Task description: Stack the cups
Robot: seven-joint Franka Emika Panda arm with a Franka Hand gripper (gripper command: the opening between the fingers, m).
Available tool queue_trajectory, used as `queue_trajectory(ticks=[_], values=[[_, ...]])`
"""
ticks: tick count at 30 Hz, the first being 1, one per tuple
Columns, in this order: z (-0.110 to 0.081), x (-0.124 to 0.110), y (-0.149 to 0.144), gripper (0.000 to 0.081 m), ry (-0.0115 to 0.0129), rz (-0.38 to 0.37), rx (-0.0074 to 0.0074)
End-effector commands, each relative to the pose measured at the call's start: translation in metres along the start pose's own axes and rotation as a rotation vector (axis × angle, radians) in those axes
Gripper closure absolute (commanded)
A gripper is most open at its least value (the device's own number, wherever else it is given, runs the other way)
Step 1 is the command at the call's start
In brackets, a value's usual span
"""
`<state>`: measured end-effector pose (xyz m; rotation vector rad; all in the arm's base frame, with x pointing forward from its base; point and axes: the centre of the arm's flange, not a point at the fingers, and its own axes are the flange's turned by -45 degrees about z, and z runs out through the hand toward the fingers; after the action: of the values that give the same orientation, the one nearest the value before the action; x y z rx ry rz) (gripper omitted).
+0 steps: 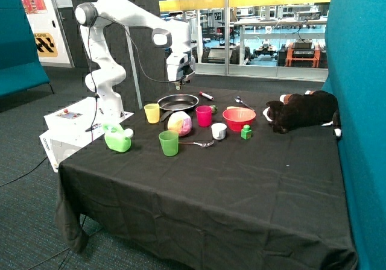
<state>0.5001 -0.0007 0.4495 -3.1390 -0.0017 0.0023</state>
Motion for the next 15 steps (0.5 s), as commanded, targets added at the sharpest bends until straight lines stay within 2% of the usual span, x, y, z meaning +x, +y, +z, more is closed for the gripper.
queue_trajectory(ticks=[1,3,4,5,6,7,9,15], values=[[-0.001,0.0,-0.001,0.0,0.0014,-0.1,-0.0026],[0.0,-0.001,0.003,0.0,0.0013,-0.114,-0.0026],[0.001,-0.002,0.006,0.0028,0.0013,-0.12,-0.0026],[0.002,-0.002,0.008,0.0237,0.0013,-0.123,-0.0026],[0.002,-0.004,0.01,0.0341,0.0013,-0.128,-0.0027],[0.003,-0.005,0.013,0.0394,0.0013,-0.13,-0.0027],[0.004,-0.007,0.018,0.0434,0.0013,-0.138,-0.0027],[0.005,-0.015,0.028,0.0447,0.0013,-0.157,-0.0027]])
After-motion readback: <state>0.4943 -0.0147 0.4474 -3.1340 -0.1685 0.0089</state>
